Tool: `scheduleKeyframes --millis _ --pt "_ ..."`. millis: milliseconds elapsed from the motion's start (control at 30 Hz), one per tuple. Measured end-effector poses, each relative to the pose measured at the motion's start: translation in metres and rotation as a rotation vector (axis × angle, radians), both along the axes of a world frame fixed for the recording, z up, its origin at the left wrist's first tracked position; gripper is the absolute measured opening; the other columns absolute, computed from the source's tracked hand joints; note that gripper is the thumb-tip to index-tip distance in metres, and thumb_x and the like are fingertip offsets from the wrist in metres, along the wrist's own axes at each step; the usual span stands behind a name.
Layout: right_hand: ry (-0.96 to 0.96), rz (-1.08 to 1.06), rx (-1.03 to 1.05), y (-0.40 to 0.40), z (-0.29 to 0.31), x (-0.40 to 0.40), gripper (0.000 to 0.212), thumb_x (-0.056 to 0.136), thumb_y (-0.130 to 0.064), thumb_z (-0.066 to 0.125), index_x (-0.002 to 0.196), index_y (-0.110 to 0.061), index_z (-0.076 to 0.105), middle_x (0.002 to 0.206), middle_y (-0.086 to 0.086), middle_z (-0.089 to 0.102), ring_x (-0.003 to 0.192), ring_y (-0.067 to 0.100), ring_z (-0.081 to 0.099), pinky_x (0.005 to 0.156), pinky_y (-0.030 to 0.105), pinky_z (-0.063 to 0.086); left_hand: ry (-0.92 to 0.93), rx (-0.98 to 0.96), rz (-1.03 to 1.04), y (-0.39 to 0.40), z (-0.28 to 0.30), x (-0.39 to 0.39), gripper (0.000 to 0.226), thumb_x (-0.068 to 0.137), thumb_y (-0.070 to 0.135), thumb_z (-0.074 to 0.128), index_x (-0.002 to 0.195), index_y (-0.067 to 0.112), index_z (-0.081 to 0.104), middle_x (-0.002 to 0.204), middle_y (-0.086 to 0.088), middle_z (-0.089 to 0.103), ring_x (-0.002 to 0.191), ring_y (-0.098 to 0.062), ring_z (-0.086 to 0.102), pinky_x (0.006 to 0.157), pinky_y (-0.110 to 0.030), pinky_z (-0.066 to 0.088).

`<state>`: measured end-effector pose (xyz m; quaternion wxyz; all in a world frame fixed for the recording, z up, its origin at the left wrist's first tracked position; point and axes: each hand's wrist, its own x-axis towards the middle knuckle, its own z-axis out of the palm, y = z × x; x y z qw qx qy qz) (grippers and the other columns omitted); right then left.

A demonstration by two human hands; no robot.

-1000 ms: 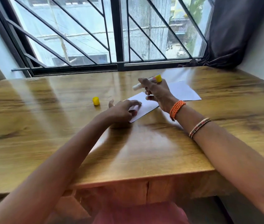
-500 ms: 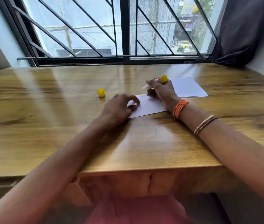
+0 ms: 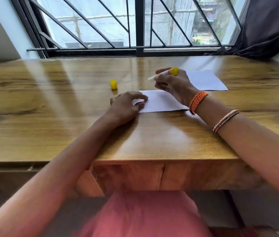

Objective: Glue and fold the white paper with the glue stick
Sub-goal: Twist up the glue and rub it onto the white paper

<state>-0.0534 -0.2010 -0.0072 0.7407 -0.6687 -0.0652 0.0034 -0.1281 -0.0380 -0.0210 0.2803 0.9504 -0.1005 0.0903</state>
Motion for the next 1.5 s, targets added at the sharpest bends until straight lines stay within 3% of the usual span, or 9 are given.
scheduleKeyframes --millis 133,233,333,533,667,767,1033,1200,1500 --pt "-0.101 0.074 -0.139 0.003 -0.002 0.0 0.021 0.079 0.007 0.067 0.097 -0.001 0.062 0.082 0.012 0.063 0.08 0.023 0.063 0.082 0.036 0.058 -0.104 -0.134 0.035 0.001 -0.003 -0.004 0.017 0.082 0.011 0.064 0.095 0.015 0.074 0.106 -0.008 0.07 0.104 -0.023 0.06 0.082 -0.022 0.038" --pt "-0.159 0.072 -0.302 0.001 -0.001 0.004 0.02 0.079 -0.002 0.072 0.098 -0.004 0.065 0.083 0.01 0.064 0.076 0.016 0.061 0.07 0.028 0.056 -0.085 -0.123 0.038 0.005 -0.006 -0.005 0.023 0.087 0.015 0.059 0.104 0.022 0.072 0.116 -0.002 0.069 0.114 -0.019 0.059 0.096 -0.028 0.042" --pt "-0.287 0.055 -0.534 0.003 0.006 0.01 0.018 0.076 -0.009 0.076 0.092 -0.004 0.071 0.082 0.005 0.067 0.073 0.01 0.06 0.068 0.023 0.051 -0.025 0.019 0.055 0.008 -0.006 -0.002 0.029 0.092 0.028 0.051 0.118 0.036 0.063 0.134 0.01 0.057 0.137 -0.016 0.037 0.109 -0.038 0.029" --pt "-0.448 0.081 -0.833 0.012 0.012 0.022 0.019 0.066 -0.022 0.076 0.081 -0.011 0.076 0.076 -0.001 0.072 0.068 0.007 0.062 0.071 0.038 0.056 0.017 0.181 0.027 0.008 0.0 -0.004 0.037 0.097 0.03 0.041 0.132 0.039 0.049 0.149 0.01 0.038 0.146 -0.017 0.015 0.112 -0.039 0.023" --pt "-0.442 0.1 -0.852 0.013 0.017 0.03 0.037 0.052 -0.044 0.071 0.079 -0.019 0.076 0.081 -0.002 0.074 0.079 0.014 0.068 0.08 0.048 0.056 0.047 0.195 0.005 0.01 -0.005 0.001 0.037 0.098 0.033 0.038 0.132 0.043 0.047 0.147 0.017 0.038 0.147 -0.016 0.012 0.116 -0.042 0.016" --pt "-0.459 0.139 -0.858 0.015 0.019 0.032 0.026 0.062 -0.03 0.076 0.085 -0.017 0.075 0.084 -0.001 0.073 0.08 0.013 0.066 0.082 0.044 0.056 0.041 0.185 0.008 0.012 -0.007 0.003 0.037 0.097 0.032 0.039 0.131 0.043 0.048 0.146 0.02 0.039 0.146 -0.015 0.017 0.114 -0.04 0.014" --pt "-0.462 0.249 -0.792 0.017 0.022 0.036 0.018 0.071 -0.004 0.075 0.088 -0.008 0.07 0.078 -0.001 0.066 0.069 0.002 0.058 0.063 0.013 0.048 0.034 0.136 0.021 0.013 -0.005 0.004 0.036 0.095 0.032 0.043 0.127 0.045 0.052 0.143 0.02 0.044 0.142 -0.013 0.028 0.116 -0.045 0.018" --pt "-0.431 0.303 -0.731 0.015 0.022 0.036 0.018 0.075 0.002 0.07 0.092 -0.003 0.066 0.078 0.0 0.063 0.075 0.011 0.06 0.071 0.021 0.053 0.041 0.122 0.014 0.014 -0.005 0.004 0.037 0.095 0.031 0.043 0.128 0.044 0.051 0.144 0.018 0.043 0.142 -0.013 0.027 0.116 -0.046 0.016" --pt "-0.425 0.266 -0.649 0.012 0.016 0.038 0.02 0.072 0.003 0.072 0.092 0.001 0.069 0.076 0.0 0.065 0.072 0.009 0.061 0.069 0.017 0.053 0.042 0.096 0.022 0.014 -0.006 0.006 0.036 0.094 0.032 0.045 0.127 0.044 0.052 0.143 0.018 0.044 0.144 -0.014 0.021 0.114 -0.042 0.013"
